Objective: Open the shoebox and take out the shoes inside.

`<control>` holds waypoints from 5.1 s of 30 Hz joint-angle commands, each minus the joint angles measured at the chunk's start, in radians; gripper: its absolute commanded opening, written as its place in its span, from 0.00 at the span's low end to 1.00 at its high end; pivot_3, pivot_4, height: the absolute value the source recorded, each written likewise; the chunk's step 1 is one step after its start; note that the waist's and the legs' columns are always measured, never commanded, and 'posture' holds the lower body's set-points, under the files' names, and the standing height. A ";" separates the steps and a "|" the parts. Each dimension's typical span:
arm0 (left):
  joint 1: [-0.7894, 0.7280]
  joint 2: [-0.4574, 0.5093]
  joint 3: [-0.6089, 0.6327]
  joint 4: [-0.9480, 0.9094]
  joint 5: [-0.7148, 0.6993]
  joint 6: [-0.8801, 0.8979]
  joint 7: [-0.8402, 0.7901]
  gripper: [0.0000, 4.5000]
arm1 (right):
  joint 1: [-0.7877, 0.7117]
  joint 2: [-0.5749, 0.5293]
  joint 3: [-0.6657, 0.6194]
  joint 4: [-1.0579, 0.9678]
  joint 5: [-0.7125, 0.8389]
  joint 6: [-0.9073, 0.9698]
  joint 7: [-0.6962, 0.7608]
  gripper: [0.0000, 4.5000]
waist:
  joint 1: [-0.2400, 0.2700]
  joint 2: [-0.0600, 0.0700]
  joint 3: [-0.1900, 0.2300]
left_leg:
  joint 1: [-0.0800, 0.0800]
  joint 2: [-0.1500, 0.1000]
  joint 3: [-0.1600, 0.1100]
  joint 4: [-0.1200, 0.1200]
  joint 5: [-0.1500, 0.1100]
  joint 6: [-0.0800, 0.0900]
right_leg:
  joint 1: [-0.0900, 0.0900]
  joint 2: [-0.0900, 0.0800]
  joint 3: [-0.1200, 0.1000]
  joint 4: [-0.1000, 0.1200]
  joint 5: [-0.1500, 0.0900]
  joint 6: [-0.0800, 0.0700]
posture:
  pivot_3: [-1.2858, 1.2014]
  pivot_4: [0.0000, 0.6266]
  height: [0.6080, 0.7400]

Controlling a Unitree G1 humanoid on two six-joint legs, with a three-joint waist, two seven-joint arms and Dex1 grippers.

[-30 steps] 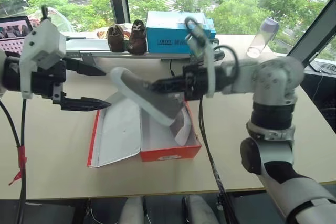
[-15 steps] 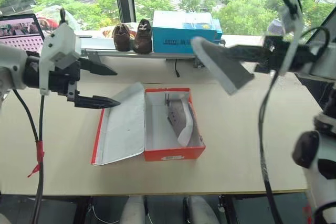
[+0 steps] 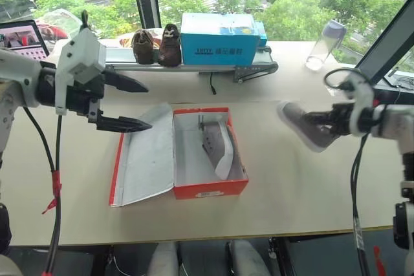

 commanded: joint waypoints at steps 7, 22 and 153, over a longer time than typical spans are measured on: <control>0.009 0.039 0.050 -0.041 -0.003 0.017 -0.006 1.00 | -0.160 -0.039 0.012 -0.214 0.026 0.072 0.066 1.00 | 0.000 0.002 0.002 | 0.000 0.000 0.000 0.000 0.000 0.000 | 0.000 0.000 0.000 0.000 0.000 -0.001 | 0.52 0.24 1.00; 0.008 0.037 0.055 -0.035 0.014 0.007 0.020 1.00 | -0.297 0.343 0.232 -0.377 0.045 0.265 -0.155 1.00 | 0.025 0.003 0.002 | -0.001 0.000 -0.001 0.001 0.000 0.000 | 0.000 0.000 0.000 0.001 0.002 -0.003 | 0.52 0.24 1.00; -0.071 -0.142 -0.044 0.043 0.139 -0.029 -0.055 1.00 | -0.067 0.293 0.316 -0.341 0.962 0.304 -1.172 0.54 | 0.012 -0.008 -0.003 | 0.003 0.002 -0.003 0.003 0.004 0.005 | 0.005 0.002 0.000 0.000 0.006 -0.005 | 0.52 0.24 1.00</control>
